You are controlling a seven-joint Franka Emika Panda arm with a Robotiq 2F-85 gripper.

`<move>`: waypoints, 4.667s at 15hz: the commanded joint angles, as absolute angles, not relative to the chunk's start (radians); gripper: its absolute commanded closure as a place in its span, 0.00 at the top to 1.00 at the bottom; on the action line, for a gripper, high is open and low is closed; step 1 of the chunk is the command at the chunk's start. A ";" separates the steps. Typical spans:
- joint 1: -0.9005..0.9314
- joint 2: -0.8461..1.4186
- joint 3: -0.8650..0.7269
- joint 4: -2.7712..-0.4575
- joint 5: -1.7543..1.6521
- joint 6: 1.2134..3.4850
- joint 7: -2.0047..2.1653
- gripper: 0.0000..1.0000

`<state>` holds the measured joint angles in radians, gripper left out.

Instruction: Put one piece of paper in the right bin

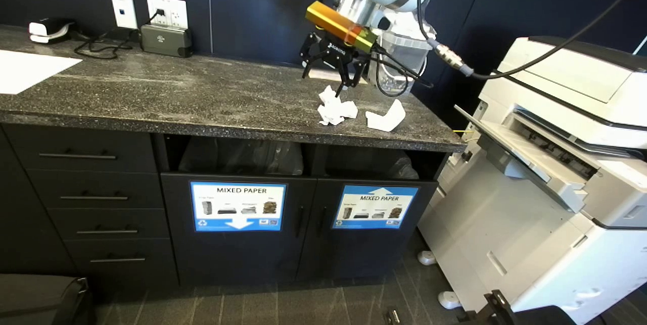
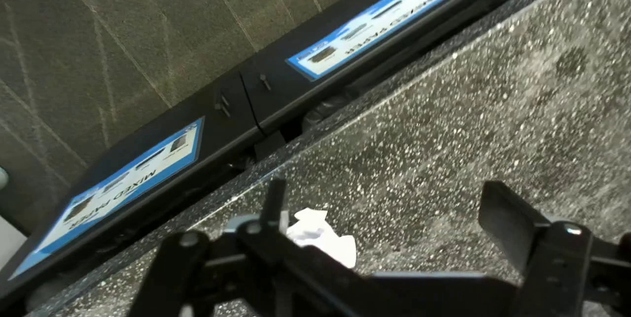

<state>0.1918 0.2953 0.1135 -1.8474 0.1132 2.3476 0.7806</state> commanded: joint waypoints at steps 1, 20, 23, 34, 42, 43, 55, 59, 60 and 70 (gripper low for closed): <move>0.242 0.403 0.042 -1.703 0.012 2.319 0.979 1.00; 0.272 0.684 -0.043 -1.410 -0.055 2.148 1.235 1.00; 0.267 0.710 -0.055 -1.388 -0.054 2.146 1.238 1.00; 0.264 0.747 -0.069 -1.342 -0.057 2.095 1.232 0.58; 0.261 0.755 -0.067 -1.326 -0.053 2.071 1.230 0.17; 0.261 0.750 -0.067 -1.332 -0.053 2.071 1.230 0.18; 0.209 0.531 -0.047 -1.684 -0.040 2.120 1.116 0.15; 0.194 0.412 -0.036 -1.887 -0.051 2.270 0.993 0.15; 0.192 0.387 -0.033 -1.941 -0.054 2.327 0.955 0.15; 0.186 0.137 -0.027 -2.525 -0.042 2.840 0.708 0.15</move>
